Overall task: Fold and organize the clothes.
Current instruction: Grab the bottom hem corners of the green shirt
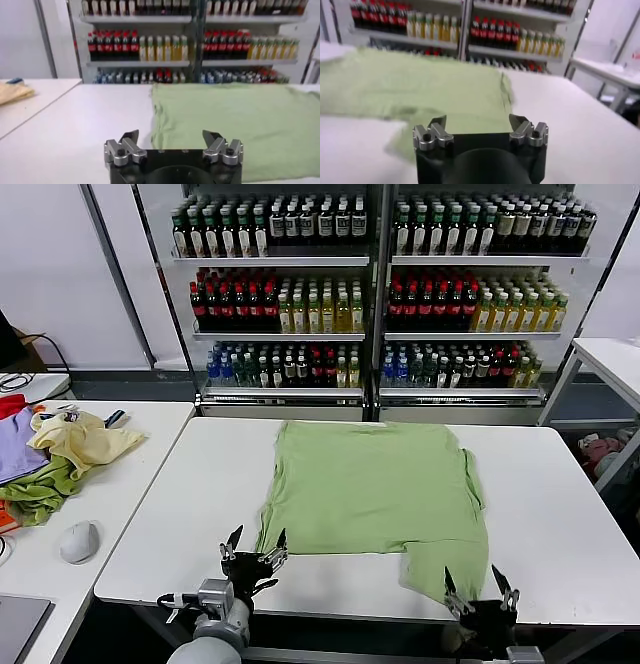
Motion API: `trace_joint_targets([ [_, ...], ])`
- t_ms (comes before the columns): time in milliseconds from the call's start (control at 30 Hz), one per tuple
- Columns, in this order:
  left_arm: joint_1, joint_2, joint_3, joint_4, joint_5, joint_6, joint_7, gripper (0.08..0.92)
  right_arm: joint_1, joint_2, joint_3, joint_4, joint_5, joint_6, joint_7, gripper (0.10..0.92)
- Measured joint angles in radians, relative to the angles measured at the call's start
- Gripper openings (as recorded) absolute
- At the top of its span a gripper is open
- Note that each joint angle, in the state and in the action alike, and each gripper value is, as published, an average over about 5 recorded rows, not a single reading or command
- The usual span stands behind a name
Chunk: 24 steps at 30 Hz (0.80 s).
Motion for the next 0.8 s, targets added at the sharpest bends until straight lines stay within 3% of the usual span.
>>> trace_joint_targets([
  [267,-0.045,0.0,0.016,0.069,-0.025,0.03,-0.032,0.823,0.012,0.022,-0.005,-0.035,0.002,-0.015,0.021,0.822],
  [433,-0.064,0.0,0.025,0.102,-0.046,0.043,-0.045,0.802,0.021,0.03,-0.005,-0.052,0.019,-0.027,0.034,0.742],
  [800,-0.071,0.004,0.031,0.142,-0.102,0.053,-0.082,0.499,0.037,0.027,-0.006,-0.067,0.087,-0.057,0.033,0.453],
])
